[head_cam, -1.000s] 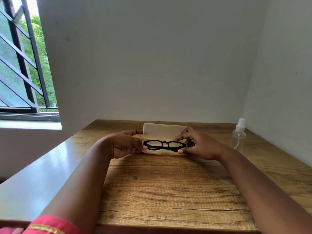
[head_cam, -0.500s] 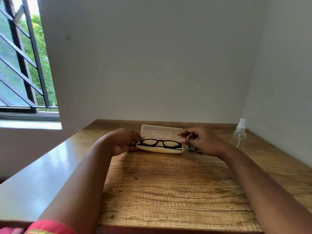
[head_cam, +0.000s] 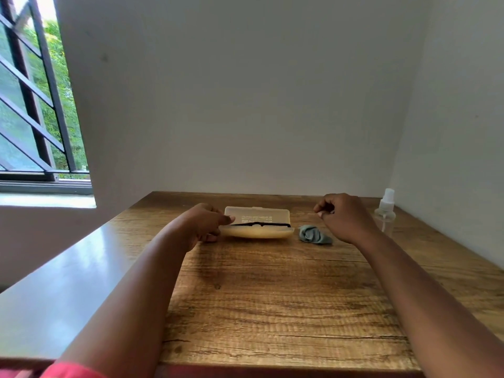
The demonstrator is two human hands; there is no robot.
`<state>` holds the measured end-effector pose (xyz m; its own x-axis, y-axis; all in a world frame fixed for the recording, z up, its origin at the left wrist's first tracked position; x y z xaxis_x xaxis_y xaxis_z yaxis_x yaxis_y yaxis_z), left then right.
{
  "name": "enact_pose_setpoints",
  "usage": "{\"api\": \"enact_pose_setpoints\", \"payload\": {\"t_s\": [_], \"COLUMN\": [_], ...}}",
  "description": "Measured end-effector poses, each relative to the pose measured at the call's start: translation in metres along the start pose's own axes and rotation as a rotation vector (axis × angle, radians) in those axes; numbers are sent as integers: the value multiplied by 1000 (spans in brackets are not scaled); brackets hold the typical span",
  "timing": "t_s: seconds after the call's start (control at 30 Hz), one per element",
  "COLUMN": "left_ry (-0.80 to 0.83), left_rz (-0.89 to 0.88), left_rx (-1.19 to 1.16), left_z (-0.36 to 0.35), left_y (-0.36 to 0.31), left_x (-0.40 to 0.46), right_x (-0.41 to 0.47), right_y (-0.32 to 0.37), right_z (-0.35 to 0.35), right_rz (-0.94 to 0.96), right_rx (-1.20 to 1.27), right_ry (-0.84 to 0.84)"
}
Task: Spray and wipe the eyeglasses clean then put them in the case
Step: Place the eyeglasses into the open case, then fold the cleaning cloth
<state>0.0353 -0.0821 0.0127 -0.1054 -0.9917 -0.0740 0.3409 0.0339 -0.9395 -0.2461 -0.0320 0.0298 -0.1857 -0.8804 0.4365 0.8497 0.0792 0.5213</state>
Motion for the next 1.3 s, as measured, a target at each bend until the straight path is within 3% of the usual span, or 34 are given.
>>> {"api": "enact_pose_setpoints", "payload": {"t_s": [0.3,0.53,0.83,0.97,1.13,1.3], "left_ry": [-131,-480,-357,-316,-240,-91], "left_rz": [-97,-379,-773,-808,-830,-786], "left_rx": [82,218,409,397,336,154], "left_z": [-3,-6,-52,-63,-66,-72], "left_y": [-7,-21,-38,-41,-40,-40], "left_x": [-6,-19,-35,-38,-38,-40], "right_x": [4,8,7,5,-9,-15], "right_y": [-11,-20,-11,6,37,49], "right_z": [-6,-16,-21,-8,8,5], "right_rz": [-115,-81,-60,13,323,391], "right_rx": [-165,-280,-328,-83,341,705], "right_ry": [76,98,179,-7,-277,-128]}}
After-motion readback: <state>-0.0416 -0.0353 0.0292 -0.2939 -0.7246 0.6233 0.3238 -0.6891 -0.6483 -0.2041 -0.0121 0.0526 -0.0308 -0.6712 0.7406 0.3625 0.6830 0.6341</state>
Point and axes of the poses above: each hand's wrist, its own x-axis towards the middle knuckle, its own z-axis out of the back of the hand, y = z × x, the point moved 2 cm from there along x, towards the middle knuckle, and after that the axes turned 2 degrees about -z, right-handed, at the moved point
